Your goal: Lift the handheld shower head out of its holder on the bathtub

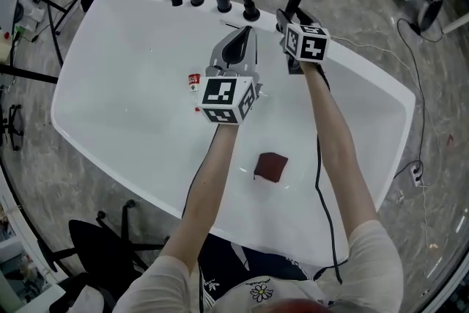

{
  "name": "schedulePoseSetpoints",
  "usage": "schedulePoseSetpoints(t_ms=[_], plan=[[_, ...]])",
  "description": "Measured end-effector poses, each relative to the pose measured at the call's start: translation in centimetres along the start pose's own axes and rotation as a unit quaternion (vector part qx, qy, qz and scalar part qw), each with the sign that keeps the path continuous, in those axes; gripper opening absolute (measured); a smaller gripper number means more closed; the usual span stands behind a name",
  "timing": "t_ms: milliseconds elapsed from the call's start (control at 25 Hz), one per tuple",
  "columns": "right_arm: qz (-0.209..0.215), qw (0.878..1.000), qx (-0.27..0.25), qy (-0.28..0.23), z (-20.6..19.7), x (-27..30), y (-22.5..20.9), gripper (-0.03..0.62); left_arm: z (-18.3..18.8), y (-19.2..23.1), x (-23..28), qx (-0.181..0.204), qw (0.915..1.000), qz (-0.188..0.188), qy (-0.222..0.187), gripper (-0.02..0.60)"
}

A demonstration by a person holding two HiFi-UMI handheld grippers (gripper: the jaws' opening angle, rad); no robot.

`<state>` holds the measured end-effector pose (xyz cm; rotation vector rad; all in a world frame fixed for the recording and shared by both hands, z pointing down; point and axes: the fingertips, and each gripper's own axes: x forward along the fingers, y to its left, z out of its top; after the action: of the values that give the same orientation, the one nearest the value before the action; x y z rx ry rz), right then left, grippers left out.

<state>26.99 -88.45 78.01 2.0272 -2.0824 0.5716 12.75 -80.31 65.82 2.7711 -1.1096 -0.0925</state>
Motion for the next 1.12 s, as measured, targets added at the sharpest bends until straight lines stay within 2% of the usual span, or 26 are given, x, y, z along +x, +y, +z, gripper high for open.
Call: schedulePoseSetpoints(t_ms=[200,520,640,840,1000,1120], plan=[[-0.020,0.999,-0.037,0.009,-0.9,0.9,-0.1,0.156,-0.6,0.3,-0.2,0.011,0.9998,-0.010,0.009,0.000],[-0.011,1.000,-0.027,0.000,-1.0,1.2,0.0,0.155,-2.0,1.6,-1.0,-0.013,0.9999,0.008,0.006,0.000],[-0.024,0.999,-0.031,-0.011,-0.4,0.6,0.0,0.152,-2.1,1.6,-1.2,-0.008,0.9999,0.008,0.010,0.000],[-0.033,0.996,-0.067,-0.051,4.5,-0.7,1.5,0.150,0.3,3.3,-2.1,0.002,0.9997,0.023,0.006,0.000],[-0.032,0.994,-0.064,-0.078,9.3,-4.8,3.3,0.150,4.6,3.0,-4.3,0.002,0.9995,0.030,-0.009,0.000],[-0.028,0.992,-0.051,-0.114,14.6,-9.2,5.8,0.150,9.1,2.8,-6.1,-0.002,0.9990,0.037,-0.025,0.000]])
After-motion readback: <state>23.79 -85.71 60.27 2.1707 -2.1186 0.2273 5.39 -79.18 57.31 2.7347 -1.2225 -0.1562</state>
